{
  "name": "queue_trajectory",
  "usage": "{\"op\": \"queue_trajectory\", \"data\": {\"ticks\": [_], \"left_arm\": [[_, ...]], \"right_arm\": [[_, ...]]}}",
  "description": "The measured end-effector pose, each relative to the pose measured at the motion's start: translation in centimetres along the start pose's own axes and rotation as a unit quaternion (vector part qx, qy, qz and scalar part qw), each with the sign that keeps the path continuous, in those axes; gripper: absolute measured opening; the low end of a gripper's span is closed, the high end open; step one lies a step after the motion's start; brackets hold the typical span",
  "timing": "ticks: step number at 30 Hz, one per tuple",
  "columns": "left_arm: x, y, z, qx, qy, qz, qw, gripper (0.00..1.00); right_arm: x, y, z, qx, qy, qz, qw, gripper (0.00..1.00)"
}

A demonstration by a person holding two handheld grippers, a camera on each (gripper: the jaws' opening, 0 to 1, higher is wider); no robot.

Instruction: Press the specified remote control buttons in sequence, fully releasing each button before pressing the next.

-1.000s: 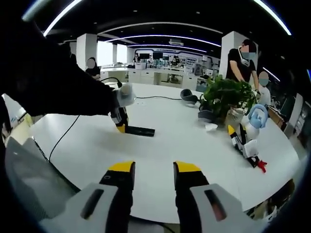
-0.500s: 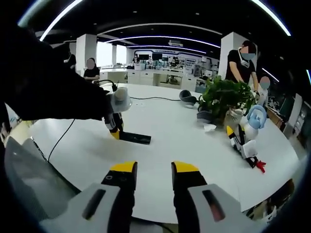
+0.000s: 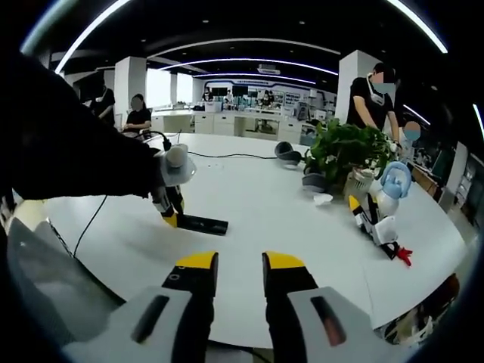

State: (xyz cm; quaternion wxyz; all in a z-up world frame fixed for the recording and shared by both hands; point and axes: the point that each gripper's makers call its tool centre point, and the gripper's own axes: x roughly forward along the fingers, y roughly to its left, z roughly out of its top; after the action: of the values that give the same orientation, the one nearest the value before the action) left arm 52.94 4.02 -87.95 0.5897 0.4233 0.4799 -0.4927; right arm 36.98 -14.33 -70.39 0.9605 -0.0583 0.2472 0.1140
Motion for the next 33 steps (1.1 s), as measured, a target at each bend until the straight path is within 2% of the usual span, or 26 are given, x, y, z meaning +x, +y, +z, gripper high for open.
{"op": "queue_trajectory", "data": {"ticks": [5,15,23,33], "left_arm": [[-0.1,-1.4,-0.2,0.006,0.005,0.0,1.0,0.23],[-0.3,-4.9,-0.9,0.0,-0.008,-0.001,1.0,0.23],[-0.5,-6.8,-1.4,-0.007,-0.015,0.001,0.9999,0.23],[-0.7,-9.0,-1.7,-0.022,-0.026,0.005,0.9994,0.23]], "right_arm": [[0.1,0.2,-0.1,-0.004,0.001,0.004,1.0,0.22],[0.0,0.6,-0.2,-0.008,0.006,0.011,0.9999,0.18],[-0.1,0.8,0.0,-0.012,0.002,0.015,0.9998,0.17],[-0.2,0.9,-0.1,-0.011,0.002,0.02,0.9997,0.1]]}}
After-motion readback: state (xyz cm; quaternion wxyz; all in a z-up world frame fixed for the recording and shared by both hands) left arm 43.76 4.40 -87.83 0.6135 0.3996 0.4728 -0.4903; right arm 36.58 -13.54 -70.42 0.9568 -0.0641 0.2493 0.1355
